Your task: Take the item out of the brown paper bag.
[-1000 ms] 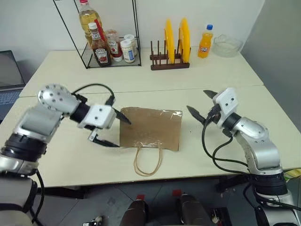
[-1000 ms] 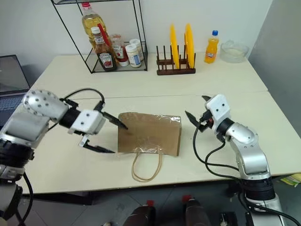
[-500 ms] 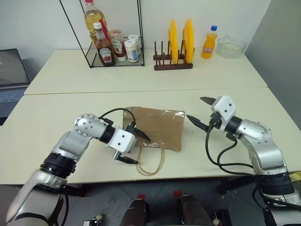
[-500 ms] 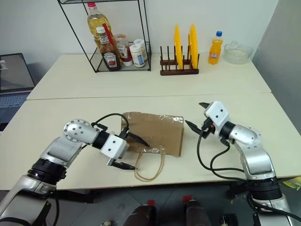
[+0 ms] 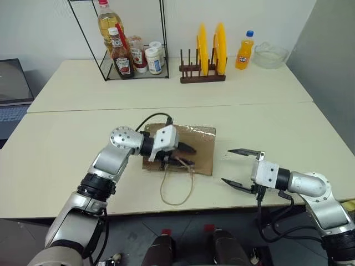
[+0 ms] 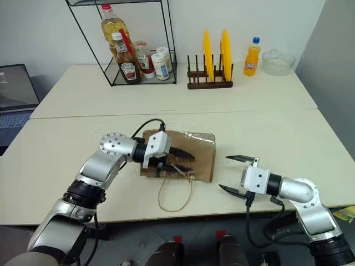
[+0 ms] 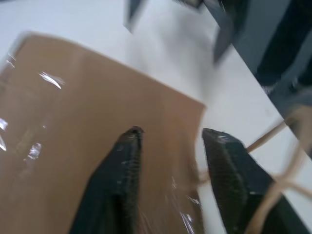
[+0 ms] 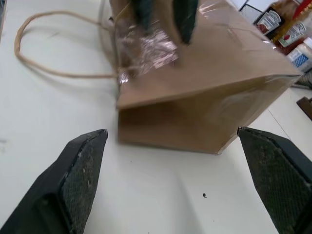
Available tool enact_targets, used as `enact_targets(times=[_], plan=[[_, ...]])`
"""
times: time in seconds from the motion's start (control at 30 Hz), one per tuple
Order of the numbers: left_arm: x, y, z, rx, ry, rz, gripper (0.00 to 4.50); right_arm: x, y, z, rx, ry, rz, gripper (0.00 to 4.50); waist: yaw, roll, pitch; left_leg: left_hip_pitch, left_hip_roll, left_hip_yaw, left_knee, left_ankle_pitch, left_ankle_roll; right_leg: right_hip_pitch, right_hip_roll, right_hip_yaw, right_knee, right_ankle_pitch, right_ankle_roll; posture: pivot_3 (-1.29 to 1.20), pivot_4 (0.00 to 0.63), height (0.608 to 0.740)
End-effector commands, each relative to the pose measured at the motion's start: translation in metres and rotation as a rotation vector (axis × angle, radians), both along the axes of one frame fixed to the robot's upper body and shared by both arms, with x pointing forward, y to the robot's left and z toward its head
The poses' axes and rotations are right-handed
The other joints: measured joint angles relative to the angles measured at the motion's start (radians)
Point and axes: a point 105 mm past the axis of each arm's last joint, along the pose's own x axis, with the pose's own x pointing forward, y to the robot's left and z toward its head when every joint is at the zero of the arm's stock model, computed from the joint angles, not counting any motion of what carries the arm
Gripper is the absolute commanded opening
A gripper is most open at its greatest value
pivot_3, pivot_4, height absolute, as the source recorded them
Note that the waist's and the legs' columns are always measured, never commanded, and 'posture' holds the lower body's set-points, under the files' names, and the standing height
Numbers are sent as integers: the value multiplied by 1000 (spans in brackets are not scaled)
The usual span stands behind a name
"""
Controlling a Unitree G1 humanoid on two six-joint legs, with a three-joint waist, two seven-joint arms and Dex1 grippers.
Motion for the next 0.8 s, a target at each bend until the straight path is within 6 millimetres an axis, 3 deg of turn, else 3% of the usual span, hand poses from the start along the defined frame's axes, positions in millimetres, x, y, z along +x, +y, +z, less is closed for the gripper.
enact_targets(times=[0.03,0.1,0.37,0.57,0.8], plan=[[7,-5,27,-103,9,61,455,-4,13,-2,-61,-135,151,4500,1,0,0,0,0,0,0,0,0,0,0,0,0,0,0,0,150,740],[11,-5,31,-127,21,95,48,-7,18,-5,-73,-177,213,4500,2,0,0,0,0,0,0,0,0,0,0,0,0,0,0,0,150,740],[32,-6,37,-184,97,245,48,-25,43,-7,-53,-458,469,4500,5,0,0,0,-1,0,0,3,-5,0,-1,0,-1,0,0,0,150,740],[30,-7,38,-184,112,243,48,-10,66,1,-41,-586,508,4500,1,0,0,0,0,0,0,4,-7,-1,0,1,0,0,0,0,150,740],[26,-10,38,-187,112,235,48,9,97,-6,-85,-602,518,4500,2,0,0,0,-1,-1,0,5,-8,-1,0,1,0,0,-1,0,150,740]])
